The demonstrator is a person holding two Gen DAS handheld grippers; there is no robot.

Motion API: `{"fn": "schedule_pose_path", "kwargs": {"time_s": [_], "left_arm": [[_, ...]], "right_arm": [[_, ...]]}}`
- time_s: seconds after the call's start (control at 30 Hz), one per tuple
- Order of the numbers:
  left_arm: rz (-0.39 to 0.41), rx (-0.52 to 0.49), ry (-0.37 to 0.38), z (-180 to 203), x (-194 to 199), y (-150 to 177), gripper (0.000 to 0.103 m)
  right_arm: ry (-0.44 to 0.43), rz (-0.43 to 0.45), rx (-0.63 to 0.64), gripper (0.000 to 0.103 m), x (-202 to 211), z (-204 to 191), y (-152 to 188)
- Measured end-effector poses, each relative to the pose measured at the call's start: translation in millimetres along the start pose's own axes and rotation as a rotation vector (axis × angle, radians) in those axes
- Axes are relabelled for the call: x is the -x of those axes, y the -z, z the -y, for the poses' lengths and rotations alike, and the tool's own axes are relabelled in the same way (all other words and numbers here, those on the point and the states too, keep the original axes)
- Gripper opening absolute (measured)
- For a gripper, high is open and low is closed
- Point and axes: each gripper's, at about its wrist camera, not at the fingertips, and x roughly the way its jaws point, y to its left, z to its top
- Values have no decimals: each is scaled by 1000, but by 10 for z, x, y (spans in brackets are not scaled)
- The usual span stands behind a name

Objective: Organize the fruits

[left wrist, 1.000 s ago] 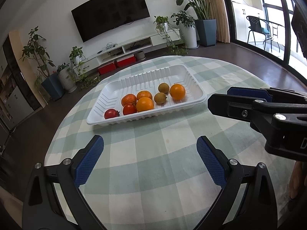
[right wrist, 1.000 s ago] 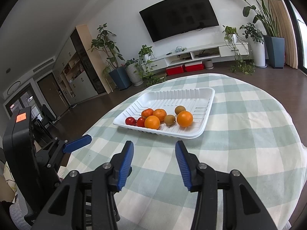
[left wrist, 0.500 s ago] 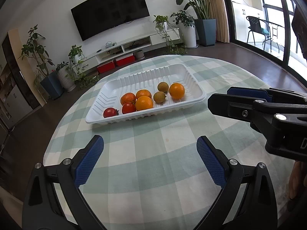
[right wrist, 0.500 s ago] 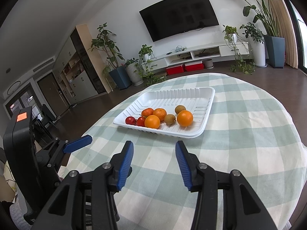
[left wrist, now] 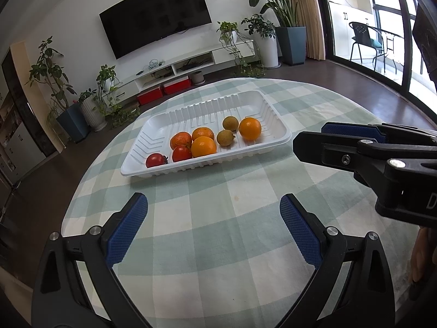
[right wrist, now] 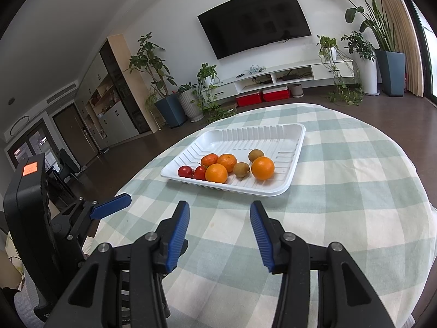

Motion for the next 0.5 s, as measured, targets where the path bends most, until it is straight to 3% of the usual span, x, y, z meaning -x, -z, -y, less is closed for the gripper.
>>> {"fn": "schedule_pose_path", "kwargs": {"time_s": [0.5], "left_arm": [[10,9,17,-7,74,-10,98]], "right_arm": [[1,1,-6,54,7,-10,26]]}}
